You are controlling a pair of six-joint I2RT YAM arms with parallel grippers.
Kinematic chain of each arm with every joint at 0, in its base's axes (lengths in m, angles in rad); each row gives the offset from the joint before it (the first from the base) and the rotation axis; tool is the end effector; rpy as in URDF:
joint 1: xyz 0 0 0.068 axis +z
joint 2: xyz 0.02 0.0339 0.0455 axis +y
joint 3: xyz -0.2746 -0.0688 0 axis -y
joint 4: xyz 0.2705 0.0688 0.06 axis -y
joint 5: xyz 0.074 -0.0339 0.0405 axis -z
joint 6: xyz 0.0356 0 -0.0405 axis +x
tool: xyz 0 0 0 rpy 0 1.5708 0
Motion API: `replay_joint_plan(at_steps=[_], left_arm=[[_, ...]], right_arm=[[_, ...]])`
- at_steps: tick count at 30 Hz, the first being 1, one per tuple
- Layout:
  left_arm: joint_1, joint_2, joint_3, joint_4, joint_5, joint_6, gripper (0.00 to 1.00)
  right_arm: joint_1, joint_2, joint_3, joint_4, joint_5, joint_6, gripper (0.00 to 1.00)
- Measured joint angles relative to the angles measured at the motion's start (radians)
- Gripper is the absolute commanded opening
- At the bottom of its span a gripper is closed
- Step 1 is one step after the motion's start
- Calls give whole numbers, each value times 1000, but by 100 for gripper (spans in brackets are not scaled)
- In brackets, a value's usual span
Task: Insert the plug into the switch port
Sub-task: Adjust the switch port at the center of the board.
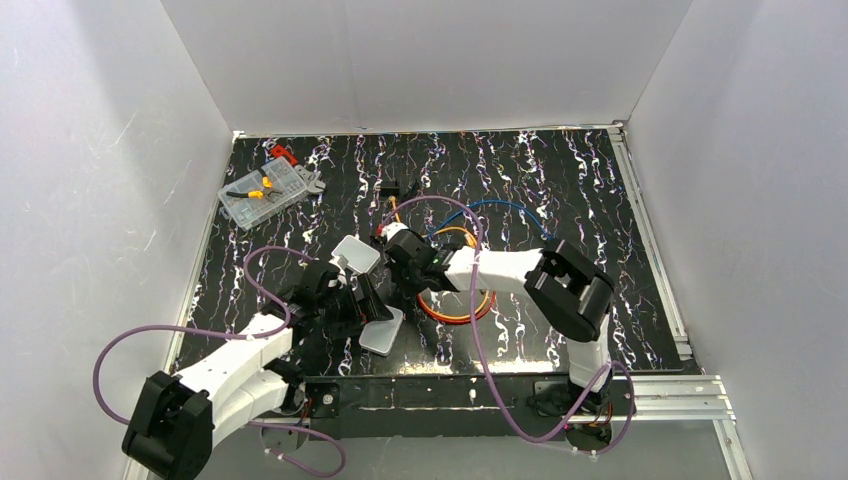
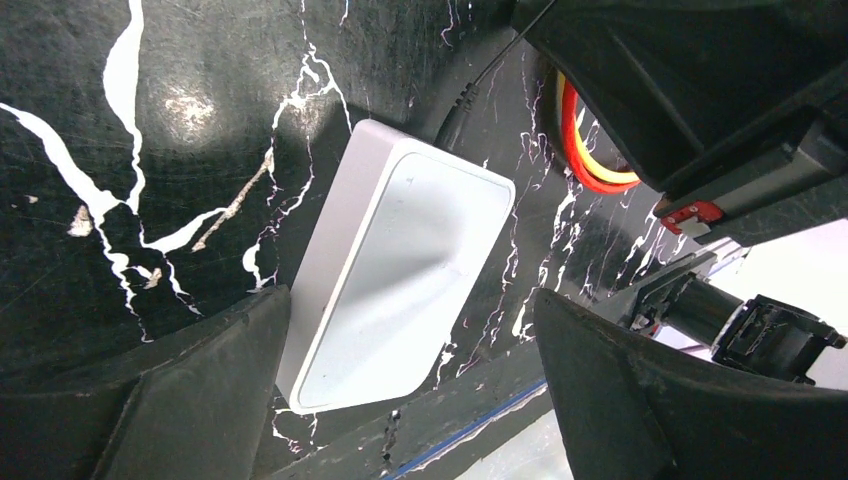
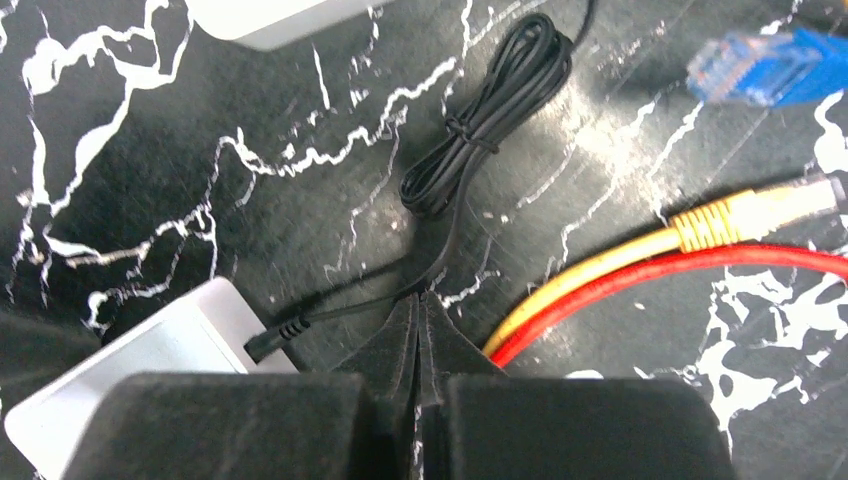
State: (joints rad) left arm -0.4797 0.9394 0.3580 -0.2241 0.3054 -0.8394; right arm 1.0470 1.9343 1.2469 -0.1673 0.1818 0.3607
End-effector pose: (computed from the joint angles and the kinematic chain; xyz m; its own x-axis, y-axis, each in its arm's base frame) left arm 0.1651 -0.0980 0.1589 -0.8924 -0.3358 -0.3013 -0.0587 0.7486 -0.6604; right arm 0.2238 0.3746 0.1627 -0.6327 -0.4013 -0.6623 -0.6081 0.7870 0.1041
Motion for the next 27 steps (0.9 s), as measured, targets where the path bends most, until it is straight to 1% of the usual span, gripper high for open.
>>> replay_joint_plan(at_steps=[2,4,12,18,27], left_arm=[[0,2,0,4,5,-6,92],[0,2,0,5,5,-11,93],[0,-3,0,34,8,-46,93],[0,11,0,98,41,-87,93],[0,29,-7,195,106,-161,93]], right_arm=[[-4,-21,-16,-22,-5,-19,17],[-5,-68,-52,-48,-8,-32,24],[-4,-314,-156,-119,35,-46,46],[-37,-404,-199,-159,132,-45,49],[-210,-445,-252,-242,206,-38,51]])
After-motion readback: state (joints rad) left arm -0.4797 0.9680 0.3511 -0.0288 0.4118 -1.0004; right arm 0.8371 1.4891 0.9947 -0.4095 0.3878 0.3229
